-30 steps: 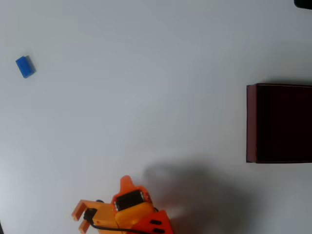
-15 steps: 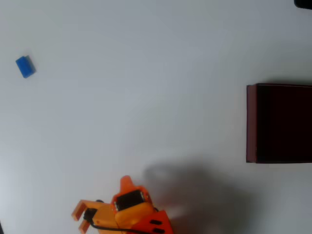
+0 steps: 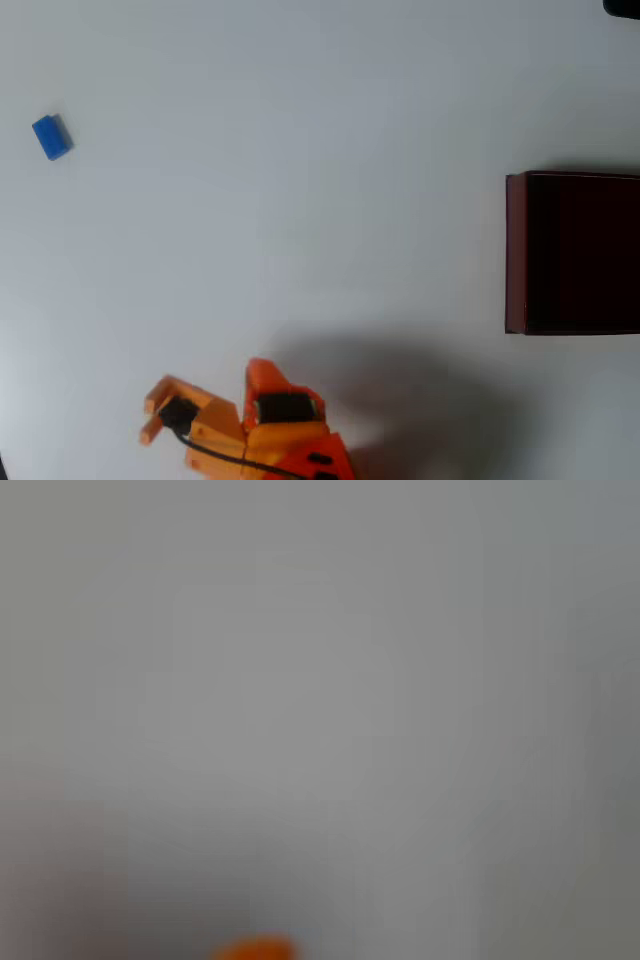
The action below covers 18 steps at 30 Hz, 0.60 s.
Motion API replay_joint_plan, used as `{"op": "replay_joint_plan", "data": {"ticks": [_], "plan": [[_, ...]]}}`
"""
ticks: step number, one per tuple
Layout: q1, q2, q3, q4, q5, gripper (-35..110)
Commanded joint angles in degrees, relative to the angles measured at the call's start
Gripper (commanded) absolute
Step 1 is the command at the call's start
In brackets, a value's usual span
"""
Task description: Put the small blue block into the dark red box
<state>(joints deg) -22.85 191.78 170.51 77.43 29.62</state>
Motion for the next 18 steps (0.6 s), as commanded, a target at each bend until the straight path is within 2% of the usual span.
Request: {"op": "replay_joint_plan", "data": {"ticks": [1,8,18], "plan": [[-2.0,0.0,-2.4,-0.4,9.1,4],[-3.2,-17.1,-12.1,-3.4,24.5,12],[-6.1,-36.7,-27.1,-4.3,43.1,15]]}}
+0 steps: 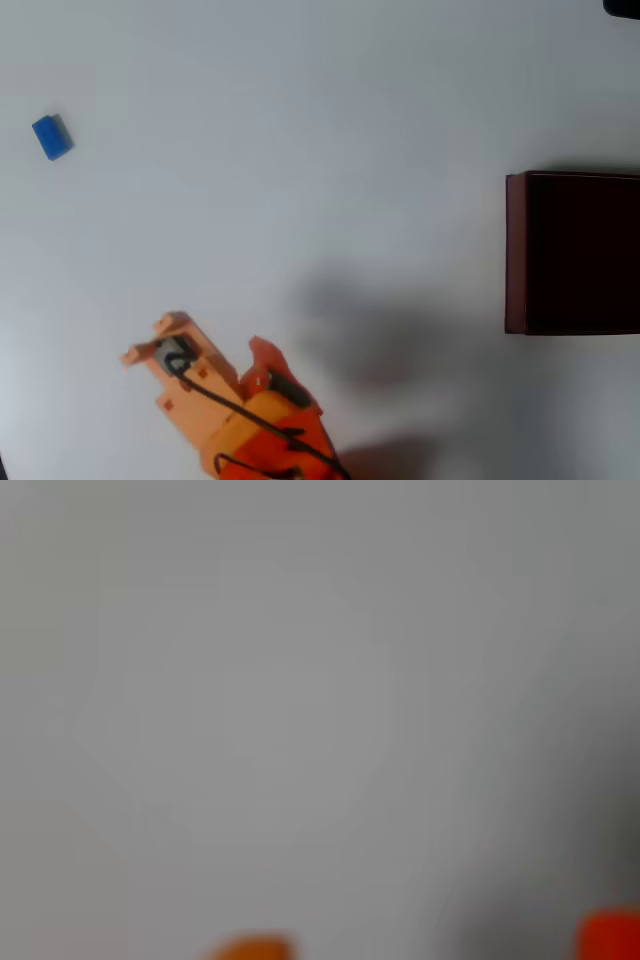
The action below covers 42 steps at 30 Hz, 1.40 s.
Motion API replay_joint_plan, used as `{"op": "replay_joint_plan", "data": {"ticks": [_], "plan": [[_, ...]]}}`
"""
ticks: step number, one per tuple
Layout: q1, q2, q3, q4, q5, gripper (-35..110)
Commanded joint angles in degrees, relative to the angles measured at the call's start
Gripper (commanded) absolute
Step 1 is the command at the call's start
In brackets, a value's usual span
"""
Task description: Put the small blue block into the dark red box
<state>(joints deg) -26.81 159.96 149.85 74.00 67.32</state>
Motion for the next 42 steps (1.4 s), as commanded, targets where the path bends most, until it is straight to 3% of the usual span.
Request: {"op": "replay_joint_plan", "data": {"ticks": [1,8,17,28,38,42], "plan": [[-2.7,-7.5,-7.9,-1.8,7.4,16],[-9.5,-27.9,-15.5,-13.0,23.2,19],[-14.5,-57.8,-41.1,-13.9,29.0,20],[-13.6,-78.2,-69.4,-2.9,27.1,20],[-14.7,-101.2,-109.3,15.6,28.1,21],[-15.6,-110.0,-123.7,17.8,29.3,22]]}}
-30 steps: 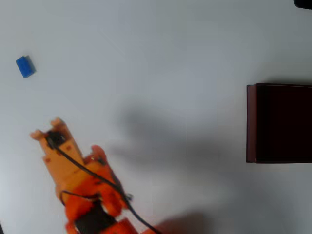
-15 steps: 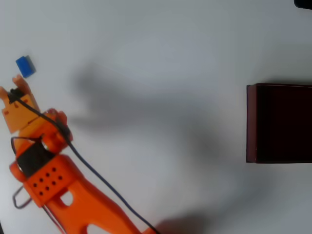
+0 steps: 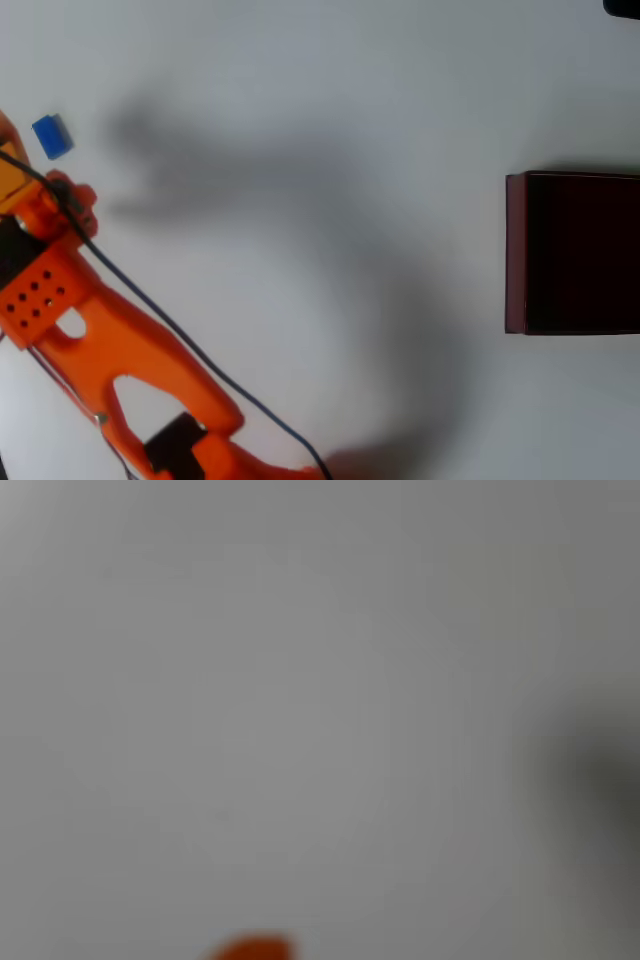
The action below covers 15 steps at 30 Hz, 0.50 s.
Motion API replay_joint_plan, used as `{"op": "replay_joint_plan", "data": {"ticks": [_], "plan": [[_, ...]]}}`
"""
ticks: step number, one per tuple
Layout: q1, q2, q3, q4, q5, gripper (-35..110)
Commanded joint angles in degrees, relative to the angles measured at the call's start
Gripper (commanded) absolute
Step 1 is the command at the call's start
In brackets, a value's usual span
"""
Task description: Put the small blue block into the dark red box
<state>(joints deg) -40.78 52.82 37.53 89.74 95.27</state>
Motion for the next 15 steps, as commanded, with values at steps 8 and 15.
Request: {"op": "replay_joint_plan", "data": {"ticks": [8,15], "plan": [[-2.6,-26.3,-50.7,9.7,3.9,23],[-1.1,-29.0,-50.4,7.2,2.1,23]]}}
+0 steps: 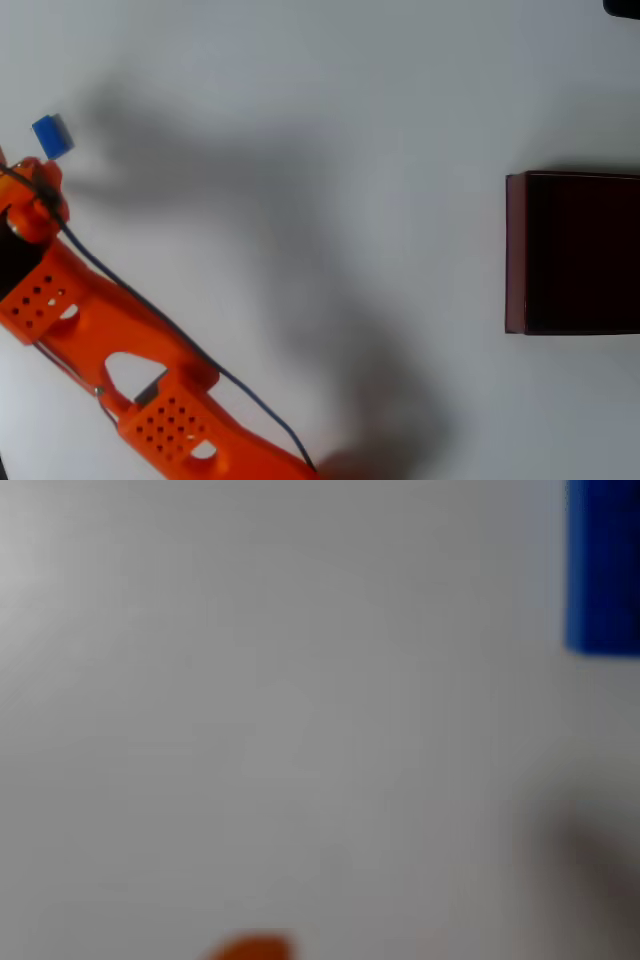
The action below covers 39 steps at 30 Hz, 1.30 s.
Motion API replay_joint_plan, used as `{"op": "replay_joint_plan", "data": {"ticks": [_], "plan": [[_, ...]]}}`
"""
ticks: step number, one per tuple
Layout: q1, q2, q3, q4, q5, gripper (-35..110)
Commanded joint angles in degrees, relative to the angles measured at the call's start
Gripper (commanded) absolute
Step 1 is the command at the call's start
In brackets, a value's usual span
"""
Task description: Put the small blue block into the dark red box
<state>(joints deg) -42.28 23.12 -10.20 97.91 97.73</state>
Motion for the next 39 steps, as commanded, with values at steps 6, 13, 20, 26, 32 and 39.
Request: {"op": "replay_joint_plan", "data": {"ticks": [6,13,20,26,32,39], "plan": [[0.9,-0.7,-0.4,-7.0,-1.8,23],[1.4,-1.3,2.3,-11.9,-2.2,23],[2.6,-2.5,2.2,-13.4,-4.8,23],[3.4,-3.3,0.9,-13.3,-5.4,23],[3.3,-4.7,-0.2,-13.5,-4.7,23],[2.7,-6.1,-0.3,-14.7,-4.0,23]]}}
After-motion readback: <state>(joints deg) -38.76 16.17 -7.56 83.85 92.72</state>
